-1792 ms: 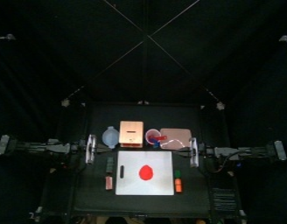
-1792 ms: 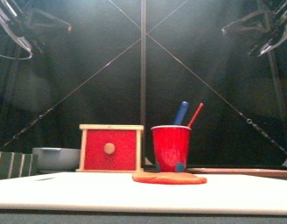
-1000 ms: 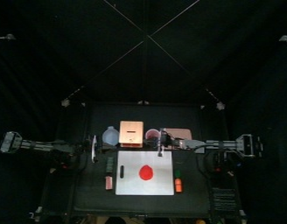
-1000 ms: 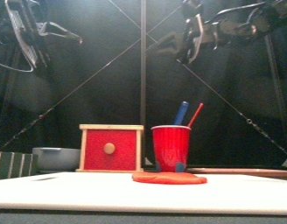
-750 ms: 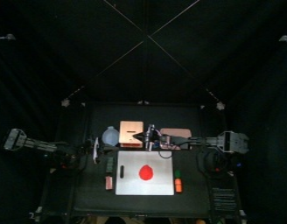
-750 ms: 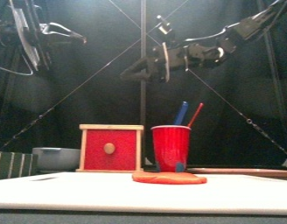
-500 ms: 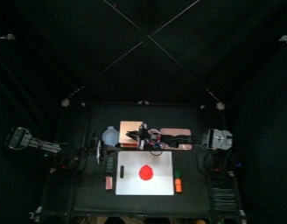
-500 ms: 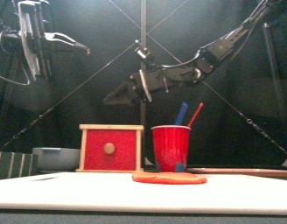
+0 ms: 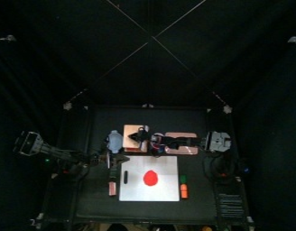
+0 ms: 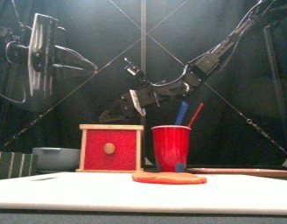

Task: Get the cutter from the drawer then cut the dough then place the extra dough in the bowl
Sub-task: Open the drawer

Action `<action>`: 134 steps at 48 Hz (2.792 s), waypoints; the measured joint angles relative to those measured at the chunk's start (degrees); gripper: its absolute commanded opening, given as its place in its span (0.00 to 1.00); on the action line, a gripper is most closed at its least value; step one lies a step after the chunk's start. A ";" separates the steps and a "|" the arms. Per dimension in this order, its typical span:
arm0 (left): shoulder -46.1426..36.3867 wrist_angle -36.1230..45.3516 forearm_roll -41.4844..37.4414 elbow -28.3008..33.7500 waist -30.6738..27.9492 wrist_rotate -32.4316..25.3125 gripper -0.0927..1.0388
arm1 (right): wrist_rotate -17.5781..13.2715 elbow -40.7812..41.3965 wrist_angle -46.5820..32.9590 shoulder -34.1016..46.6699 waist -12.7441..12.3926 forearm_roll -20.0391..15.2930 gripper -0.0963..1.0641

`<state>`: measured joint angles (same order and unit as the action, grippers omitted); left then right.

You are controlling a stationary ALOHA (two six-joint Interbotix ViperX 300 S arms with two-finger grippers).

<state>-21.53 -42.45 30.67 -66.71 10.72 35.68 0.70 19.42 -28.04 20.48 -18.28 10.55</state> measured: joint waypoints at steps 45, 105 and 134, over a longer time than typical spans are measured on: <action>19.86 0.35 12.66 8.44 -7.03 17.93 0.98 | 0.09 0.09 2.20 1.41 1.23 1.05 0.13; 29.00 2.64 12.66 10.99 -11.87 22.24 0.91 | 0.00 -0.97 3.34 1.49 2.20 2.90 0.13; 28.83 0.88 20.74 11.07 -11.87 15.12 0.83 | -0.09 -1.49 3.52 1.67 2.46 2.81 0.13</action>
<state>7.29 -41.57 51.42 -55.63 -1.14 50.80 0.62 17.93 -24.52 22.15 -15.82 13.36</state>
